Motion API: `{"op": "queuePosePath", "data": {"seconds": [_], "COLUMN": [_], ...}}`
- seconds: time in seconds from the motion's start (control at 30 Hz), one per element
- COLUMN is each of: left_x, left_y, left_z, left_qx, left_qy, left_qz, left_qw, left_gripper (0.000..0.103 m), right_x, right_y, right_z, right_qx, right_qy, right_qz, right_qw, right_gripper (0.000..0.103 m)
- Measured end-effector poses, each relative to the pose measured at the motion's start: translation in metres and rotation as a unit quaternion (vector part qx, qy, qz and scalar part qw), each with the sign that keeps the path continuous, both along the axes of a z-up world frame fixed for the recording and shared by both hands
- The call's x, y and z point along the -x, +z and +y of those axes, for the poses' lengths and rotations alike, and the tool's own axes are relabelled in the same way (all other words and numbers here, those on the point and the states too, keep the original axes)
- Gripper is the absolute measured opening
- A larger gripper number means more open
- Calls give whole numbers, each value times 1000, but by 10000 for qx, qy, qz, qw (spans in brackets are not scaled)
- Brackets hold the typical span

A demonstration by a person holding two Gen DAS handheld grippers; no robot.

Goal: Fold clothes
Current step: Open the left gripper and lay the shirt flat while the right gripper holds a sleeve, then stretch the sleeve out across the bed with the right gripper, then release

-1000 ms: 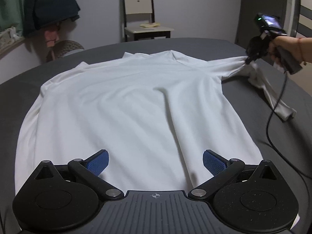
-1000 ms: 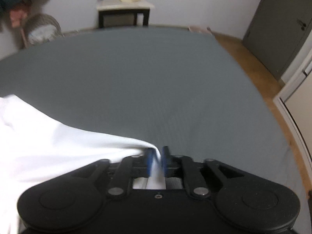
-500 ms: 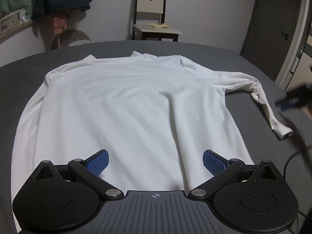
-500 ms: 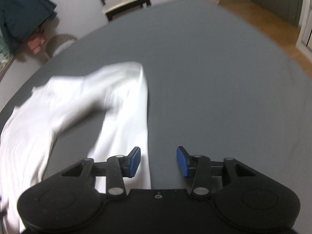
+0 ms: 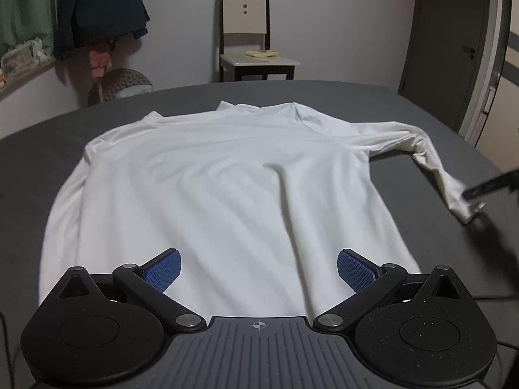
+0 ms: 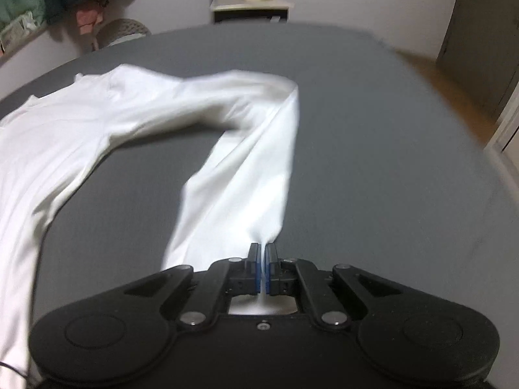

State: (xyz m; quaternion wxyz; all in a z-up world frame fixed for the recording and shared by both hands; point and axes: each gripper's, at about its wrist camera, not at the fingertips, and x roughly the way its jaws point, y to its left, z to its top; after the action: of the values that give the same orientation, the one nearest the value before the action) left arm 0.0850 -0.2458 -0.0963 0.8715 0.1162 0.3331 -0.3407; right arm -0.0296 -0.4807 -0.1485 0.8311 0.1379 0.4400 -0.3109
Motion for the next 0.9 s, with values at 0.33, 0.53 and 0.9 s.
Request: {"op": "queuePosePath", "data": {"seconds": [0.33, 0.53, 0.9], "left_x": [1, 2, 7], "left_y": [-8, -14, -16], "left_z": [-12, -18, -24], "left_qx": [-252, -430, -466], "left_qy": [-257, -391, -599], "left_qz": [-102, -145, -104], "left_qw": [9993, 9982, 9971], "left_gripper": [103, 103, 103], "right_x": [21, 10, 105], "right_y": [27, 1, 20], "right_z": [-169, -204, -229], "right_qx": [914, 889, -215], "right_qy": [-1332, -1459, -1968], "right_qz": [886, 462, -672], "right_qw": [9829, 9842, 9779], "right_gripper": [3, 6, 55]}}
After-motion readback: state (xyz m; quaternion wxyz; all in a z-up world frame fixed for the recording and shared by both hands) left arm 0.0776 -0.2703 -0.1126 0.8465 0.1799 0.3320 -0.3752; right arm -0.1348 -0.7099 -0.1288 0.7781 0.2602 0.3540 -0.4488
